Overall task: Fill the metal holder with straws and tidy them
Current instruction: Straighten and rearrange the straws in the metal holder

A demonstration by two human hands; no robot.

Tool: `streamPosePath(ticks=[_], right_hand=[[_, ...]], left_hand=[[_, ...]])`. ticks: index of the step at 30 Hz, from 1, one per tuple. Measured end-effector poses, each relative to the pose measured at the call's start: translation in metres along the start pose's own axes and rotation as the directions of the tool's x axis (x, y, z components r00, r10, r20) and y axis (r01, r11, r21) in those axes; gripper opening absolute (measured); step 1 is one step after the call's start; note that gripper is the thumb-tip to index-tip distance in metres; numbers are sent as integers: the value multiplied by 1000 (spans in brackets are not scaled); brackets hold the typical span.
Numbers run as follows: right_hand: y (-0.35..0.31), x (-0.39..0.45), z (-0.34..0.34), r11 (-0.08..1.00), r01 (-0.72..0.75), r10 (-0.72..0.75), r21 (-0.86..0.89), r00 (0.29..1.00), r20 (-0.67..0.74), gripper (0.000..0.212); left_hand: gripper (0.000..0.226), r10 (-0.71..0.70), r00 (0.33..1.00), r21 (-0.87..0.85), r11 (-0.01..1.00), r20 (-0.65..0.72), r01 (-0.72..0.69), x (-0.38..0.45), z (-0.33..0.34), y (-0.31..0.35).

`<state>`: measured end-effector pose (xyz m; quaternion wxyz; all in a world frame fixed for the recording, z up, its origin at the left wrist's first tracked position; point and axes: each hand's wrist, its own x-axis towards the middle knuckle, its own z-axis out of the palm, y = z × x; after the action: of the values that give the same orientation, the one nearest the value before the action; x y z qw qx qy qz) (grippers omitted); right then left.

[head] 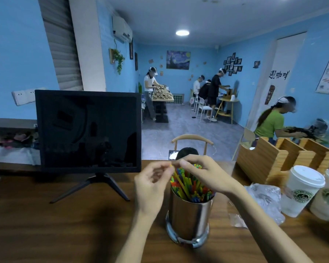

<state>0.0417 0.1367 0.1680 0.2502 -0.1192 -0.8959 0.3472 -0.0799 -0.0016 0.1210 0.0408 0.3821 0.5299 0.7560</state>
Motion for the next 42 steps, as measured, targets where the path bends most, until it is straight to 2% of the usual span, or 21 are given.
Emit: streamPosePath(ticks=[3, 6, 9, 11, 13, 16, 18, 20, 21, 22, 24, 26, 28, 29, 31, 34, 36, 39, 42], right_hand=[[-3, -10, 6, 999, -26, 25, 20, 999, 33, 29], [-5, -15, 6, 1000, -1, 1, 14, 1000, -23, 26], [-9, -21, -5, 986, 18, -3, 164, 996, -93, 30], [-7, -25, -13, 961, 39, 1, 275, 989, -146, 26], [-6, -28, -21, 922, 55, 50, 382, 965, -258, 22], [2, -30, -36, 800, 103, 200, 590, 883, -426, 25], [4, -31, -43, 781, 134, 246, 610, 832, -497, 21], [5, -30, -48, 801, 148, 239, 580, 810, -536, 9], [5, -29, -49, 812, 141, 236, 566, 807, -541, 5], [8, -27, -52, 826, 138, 234, 547, 799, -554, 14], [10, -25, -57, 837, 128, 225, 531, 805, -549, 23], [6, -26, -61, 839, 109, 220, 532, 827, -517, 8], [5, -28, -63, 873, 109, 182, 475, 832, -524, 29], [3, -28, -63, 896, 112, 155, 430, 827, -540, 35], [0, -28, -64, 928, 130, 109, 349, 802, -588, 27], [-1, -27, -64, 993, 77, 1, 93, 762, -647, 23], [-1, -27, -61, 996, 19, -69, -89, 799, -597, 21], [2, -27, -46, 980, -21, -68, -197, 897, -436, 10], [18, -30, -25, 954, -37, -63, -296, 946, -319, 33]], left_hand=[[17, -2, 996, -156, 988, -85, -11, 27, -6, 15], [11, -21, 988, -306, 952, -154, -28, 45, -11, 26], [11, -30, 977, -373, 926, -210, -52, 54, -16, 33], [11, -63, 980, -389, 921, -191, -16, 53, -17, 31], [12, -112, 981, -359, 932, -156, 49, 44, -16, 24], [29, -145, 987, -148, 980, -64, 134, 29, -15, 10], [43, -176, 975, -20, 983, 136, 180, 21, -17, 3], [38, -201, 885, 123, 979, 420, 164, 13, -17, 3], [34, -205, 840, 222, 969, 503, 104, 9, -16, 2], [30, -200, 826, 322, 946, 527, 23, 6, -14, 1], [22, -181, 853, 419, 907, 490, -49, 4, -12, -2], [13, -184, 872, 423, 906, 453, -29, 4, -10, -5], [11, -187, 885, 441, 897, 427, -23, 5, -9, -8], [11, -183, 891, 450, 892, 416, -27, 6, -9, -9], [10, -143, 911, 456, 888, 386, -54, 7, -9, -9], [13, -42, 949, 397, 913, 311, -90, 10, -9, -4], [21, -5, 964, 289, 954, 265, -75, 13, -8, 1], [25, 52, 976, 132, 988, 213, -81, 19, -4, 10], [25, 74, 990, -25, 997, 116, -72, 25, 1, 15]])
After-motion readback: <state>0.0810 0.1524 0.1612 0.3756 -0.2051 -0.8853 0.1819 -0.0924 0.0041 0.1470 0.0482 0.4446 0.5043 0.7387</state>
